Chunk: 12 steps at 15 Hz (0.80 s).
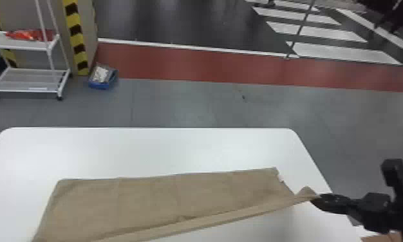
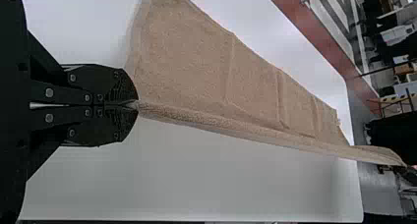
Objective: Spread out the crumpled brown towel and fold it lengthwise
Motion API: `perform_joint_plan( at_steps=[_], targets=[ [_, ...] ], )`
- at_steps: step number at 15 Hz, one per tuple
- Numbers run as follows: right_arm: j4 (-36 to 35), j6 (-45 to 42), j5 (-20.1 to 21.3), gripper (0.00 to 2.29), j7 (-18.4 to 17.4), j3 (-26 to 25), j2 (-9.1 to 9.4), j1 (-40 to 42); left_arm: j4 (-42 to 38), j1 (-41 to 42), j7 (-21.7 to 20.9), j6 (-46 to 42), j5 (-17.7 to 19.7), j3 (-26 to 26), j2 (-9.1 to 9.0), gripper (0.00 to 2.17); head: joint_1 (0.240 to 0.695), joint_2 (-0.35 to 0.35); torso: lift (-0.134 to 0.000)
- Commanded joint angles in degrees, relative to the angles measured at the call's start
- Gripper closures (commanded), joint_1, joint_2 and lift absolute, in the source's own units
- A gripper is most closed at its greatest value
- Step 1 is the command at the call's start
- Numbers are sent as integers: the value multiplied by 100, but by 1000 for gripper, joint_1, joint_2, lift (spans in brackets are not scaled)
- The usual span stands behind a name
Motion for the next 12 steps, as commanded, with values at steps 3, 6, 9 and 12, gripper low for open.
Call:
perform_joint_plan(
  at_steps=[3, 6, 9, 12],
  targets=[
    [143, 10, 646, 1541, 52, 313, 0, -216, -9, -77, -119, 39, -201, -110, 12, 1345, 695, -220, 0],
    [231, -289, 1041, 1045, 52, 533, 35, -111, 8, -85, -119, 39, -227, -128, 29, 1345, 695, -217, 0],
    [354, -306, 1366, 1045, 52, 814, 27, -199, -1, -112, -119, 39, -315, -295, 29, 1345, 695, -211, 0],
    [583, -236, 1700, 1045, 52, 1289, 44, -427, -1, -138, -110, 39, -508, -558, -15, 1345, 695, -211, 0]
  ],
)
